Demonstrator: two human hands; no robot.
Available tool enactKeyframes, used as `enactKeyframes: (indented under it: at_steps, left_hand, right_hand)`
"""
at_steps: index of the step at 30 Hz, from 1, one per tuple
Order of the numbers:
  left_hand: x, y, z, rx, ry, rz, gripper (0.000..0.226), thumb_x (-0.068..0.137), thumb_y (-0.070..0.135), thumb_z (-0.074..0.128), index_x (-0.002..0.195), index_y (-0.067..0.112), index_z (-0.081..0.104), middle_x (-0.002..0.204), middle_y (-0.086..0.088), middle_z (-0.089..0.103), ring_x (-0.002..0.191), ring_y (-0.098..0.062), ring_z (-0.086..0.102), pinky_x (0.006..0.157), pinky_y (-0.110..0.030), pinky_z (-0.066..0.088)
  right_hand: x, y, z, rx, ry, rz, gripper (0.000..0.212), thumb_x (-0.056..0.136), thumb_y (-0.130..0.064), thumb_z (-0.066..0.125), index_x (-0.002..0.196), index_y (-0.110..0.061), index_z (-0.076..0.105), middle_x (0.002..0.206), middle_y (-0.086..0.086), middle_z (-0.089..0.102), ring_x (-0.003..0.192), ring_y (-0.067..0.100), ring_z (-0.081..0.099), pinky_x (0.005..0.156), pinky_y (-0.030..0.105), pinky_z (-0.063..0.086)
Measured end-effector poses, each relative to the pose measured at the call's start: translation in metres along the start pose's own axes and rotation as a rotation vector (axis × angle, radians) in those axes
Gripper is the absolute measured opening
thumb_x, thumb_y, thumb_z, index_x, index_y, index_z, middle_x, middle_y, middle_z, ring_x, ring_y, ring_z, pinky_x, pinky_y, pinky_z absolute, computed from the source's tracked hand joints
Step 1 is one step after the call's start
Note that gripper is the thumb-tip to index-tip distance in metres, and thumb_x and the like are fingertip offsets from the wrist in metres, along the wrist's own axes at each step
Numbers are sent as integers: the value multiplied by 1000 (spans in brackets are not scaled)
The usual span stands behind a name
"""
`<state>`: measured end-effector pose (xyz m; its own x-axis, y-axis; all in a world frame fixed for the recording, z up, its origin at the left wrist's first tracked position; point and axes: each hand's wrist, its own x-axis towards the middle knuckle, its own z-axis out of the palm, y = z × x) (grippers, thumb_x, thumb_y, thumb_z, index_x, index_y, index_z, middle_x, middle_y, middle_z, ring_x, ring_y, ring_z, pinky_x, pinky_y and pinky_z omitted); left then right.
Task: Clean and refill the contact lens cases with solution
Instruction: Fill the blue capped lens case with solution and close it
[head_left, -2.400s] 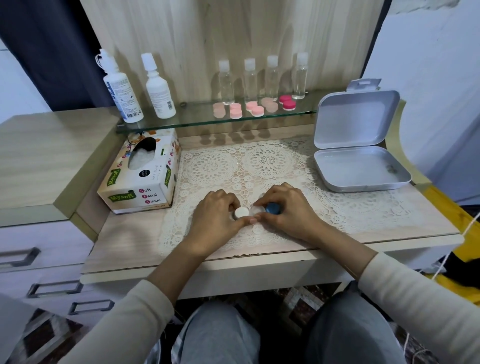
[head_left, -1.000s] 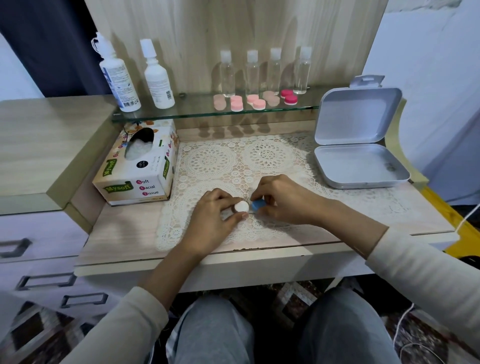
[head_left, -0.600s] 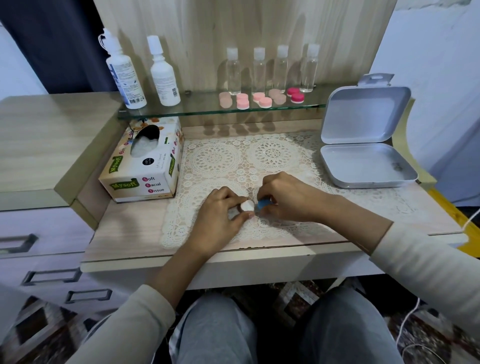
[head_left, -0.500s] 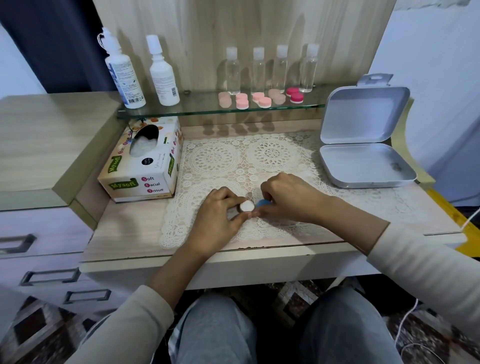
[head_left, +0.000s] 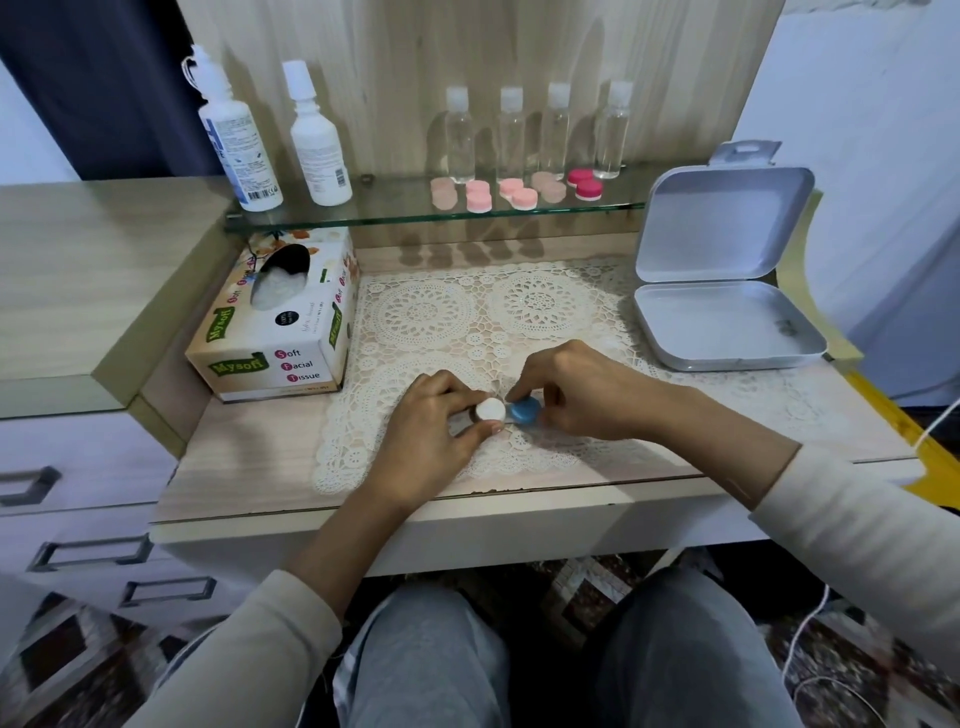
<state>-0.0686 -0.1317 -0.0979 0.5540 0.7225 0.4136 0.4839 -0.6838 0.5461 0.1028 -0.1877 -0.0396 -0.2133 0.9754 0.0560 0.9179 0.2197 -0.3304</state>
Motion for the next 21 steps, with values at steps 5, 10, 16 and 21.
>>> enactKeyframes:
  at_steps: [5,10,16,21]
  left_hand:
    - [0,0,0,15,-6,2,34,74,30,74,102,10,71,87,0,60,86,-16,52,73,-17,29]
    - [0,0,0,-4,-8,-8,34,73,30,75,101,11,72,86,0,60,86,-17,52,73,-19,29]
    - [0,1,0,-2,-12,-8,35,73,32,74,101,12,72,86,2,59,86,-16,50,71,-13,28]
    - [-1,1,0,28,-7,7,35,73,33,73,101,13,72,85,3,60,85,-15,49,72,-10,28]
  right_hand:
    - [-3,1,-1,-17,12,69,28,74,-27,75,95,-11,67,86,-4,59,65,-1,42,59,16,35]
    - [-1,0,4,-33,27,55,18,80,-19,68,94,-9,70,88,4,67,68,5,47,59,16,34]
    - [-1,-6,-3,-18,-18,50,29,76,-17,71,104,-14,68,95,0,64,72,7,46,63,16,37]
    - [1,-10,1,-88,-45,38,15,82,-10,60,92,-5,70,85,11,65,78,23,57,68,32,47]
